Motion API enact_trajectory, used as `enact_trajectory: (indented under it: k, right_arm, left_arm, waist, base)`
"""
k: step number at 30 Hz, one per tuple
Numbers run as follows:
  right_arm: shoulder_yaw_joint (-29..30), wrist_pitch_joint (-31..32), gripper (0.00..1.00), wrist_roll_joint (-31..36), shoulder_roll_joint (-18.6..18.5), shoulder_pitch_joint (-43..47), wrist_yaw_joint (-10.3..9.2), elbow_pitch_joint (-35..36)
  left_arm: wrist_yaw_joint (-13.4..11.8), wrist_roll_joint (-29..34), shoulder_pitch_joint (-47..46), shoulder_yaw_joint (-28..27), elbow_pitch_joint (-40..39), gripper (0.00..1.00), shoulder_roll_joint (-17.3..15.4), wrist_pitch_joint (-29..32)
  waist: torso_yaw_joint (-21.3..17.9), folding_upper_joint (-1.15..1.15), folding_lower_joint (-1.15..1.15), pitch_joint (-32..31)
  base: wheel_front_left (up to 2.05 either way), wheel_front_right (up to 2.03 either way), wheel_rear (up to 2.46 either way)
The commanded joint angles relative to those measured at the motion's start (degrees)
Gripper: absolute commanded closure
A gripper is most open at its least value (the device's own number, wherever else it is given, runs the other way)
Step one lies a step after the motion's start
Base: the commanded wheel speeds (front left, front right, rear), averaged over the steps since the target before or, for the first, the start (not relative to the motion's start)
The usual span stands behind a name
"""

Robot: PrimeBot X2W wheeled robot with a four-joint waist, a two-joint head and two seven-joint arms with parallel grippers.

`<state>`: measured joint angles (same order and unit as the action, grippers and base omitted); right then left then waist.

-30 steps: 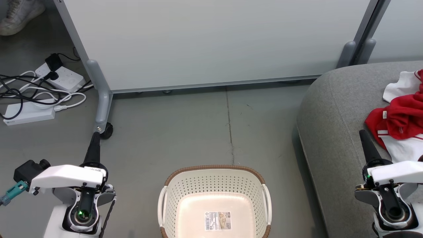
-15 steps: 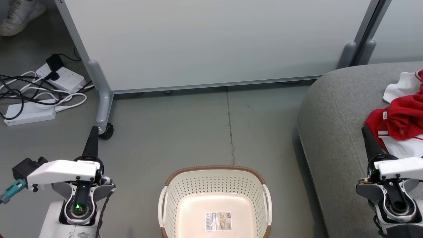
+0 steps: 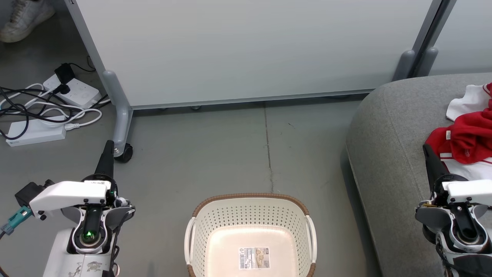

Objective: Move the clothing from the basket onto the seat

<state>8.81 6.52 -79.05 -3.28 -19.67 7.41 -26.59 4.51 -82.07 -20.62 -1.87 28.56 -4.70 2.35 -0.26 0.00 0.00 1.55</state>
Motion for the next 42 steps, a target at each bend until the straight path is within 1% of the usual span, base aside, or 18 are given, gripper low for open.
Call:
enact_trajectory:
  k: [1, 26, 42]
  right_arm:
    - [0.3, 0.2, 1.0, -1.2, -0.4, -1.3, 0.12, -0.2]
    - [1.8, 1.1, 1.0, -11.0, -0.5, -4.4, 0.13, -4.9]
    - [1.9, 1.2, 1.0, -11.0, -0.5, -4.3, 0.13, -4.8]
  left_arm:
    - [0.6, -1.0, -1.8, -0.6, 0.3, 1.0, -0.1, 0.4]
    - [3.2, -9.3, -5.2, -3.7, 4.3, 1.0, 1.8, 2.8]
    - [3.2, -9.0, -4.9, -3.7, 4.3, 1.0, 1.8, 2.9]
  waist:
    - [0.0, 0.0, 0.0, 0.0]
    - [0.2, 0.0, 0.0, -0.3]
    - [0.2, 0.0, 0.0, -0.3]
  base:
    - [0.0, 0.0, 0.0]
    - [0.0, 0.0, 0.0]
    - [0.0, 0.0, 0.0]
